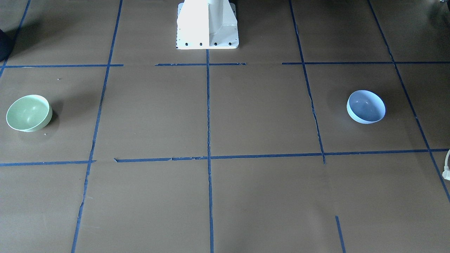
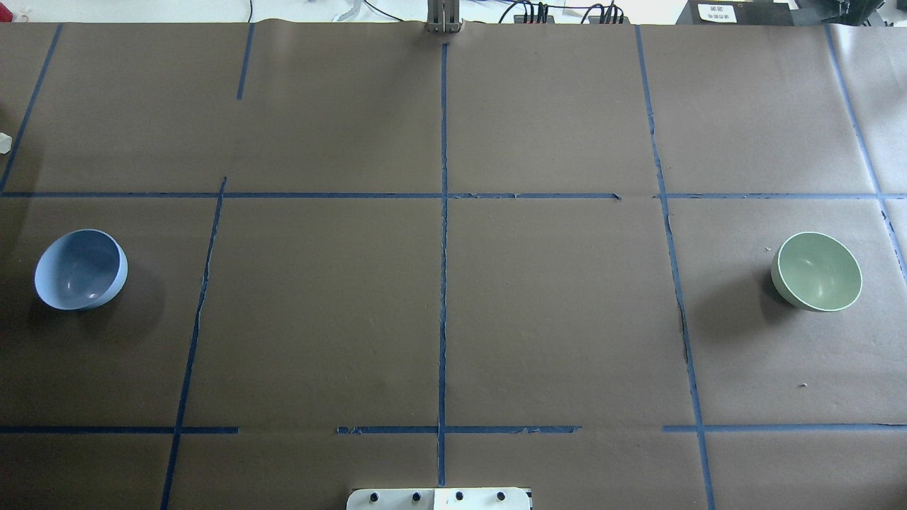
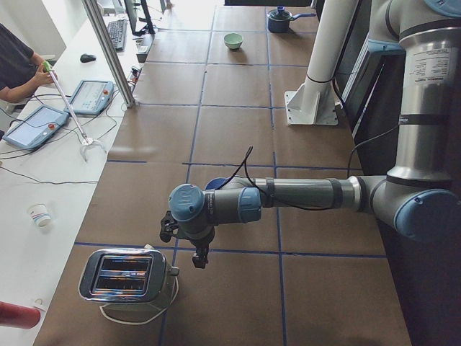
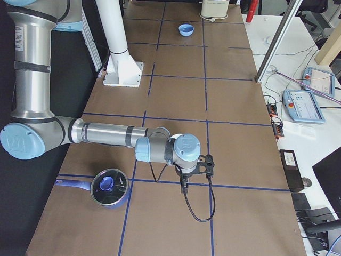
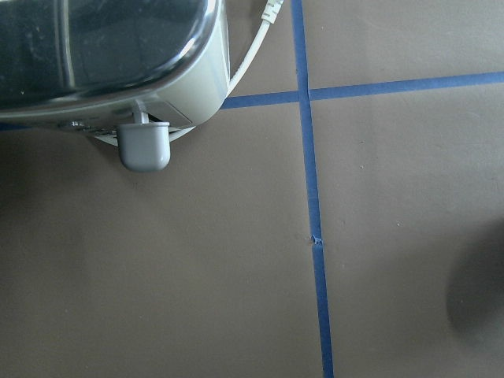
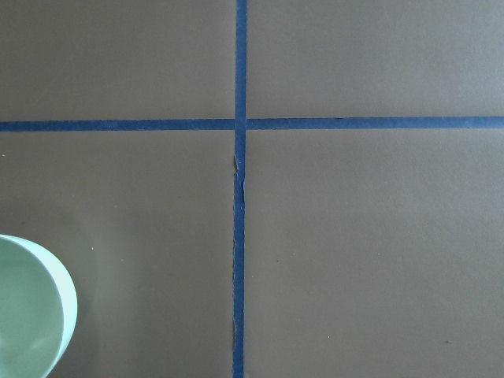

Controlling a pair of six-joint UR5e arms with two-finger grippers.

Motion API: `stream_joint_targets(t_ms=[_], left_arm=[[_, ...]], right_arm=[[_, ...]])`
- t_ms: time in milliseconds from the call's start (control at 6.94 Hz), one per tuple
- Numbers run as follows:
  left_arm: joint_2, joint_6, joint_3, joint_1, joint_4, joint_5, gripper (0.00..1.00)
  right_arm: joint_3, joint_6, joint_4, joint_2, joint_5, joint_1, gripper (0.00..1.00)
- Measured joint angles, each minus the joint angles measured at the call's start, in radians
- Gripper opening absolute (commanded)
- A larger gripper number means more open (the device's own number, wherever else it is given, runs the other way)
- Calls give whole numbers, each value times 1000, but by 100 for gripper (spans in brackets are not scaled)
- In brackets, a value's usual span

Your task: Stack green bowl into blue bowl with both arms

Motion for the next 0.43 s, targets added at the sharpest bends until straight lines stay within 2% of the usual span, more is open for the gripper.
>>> stream_joint_targets(t_ms=[432], left_arm=[[-12,0,-2,3,-1,3,100]], right_arm=[[5,7,-1,-1,1,1,100]])
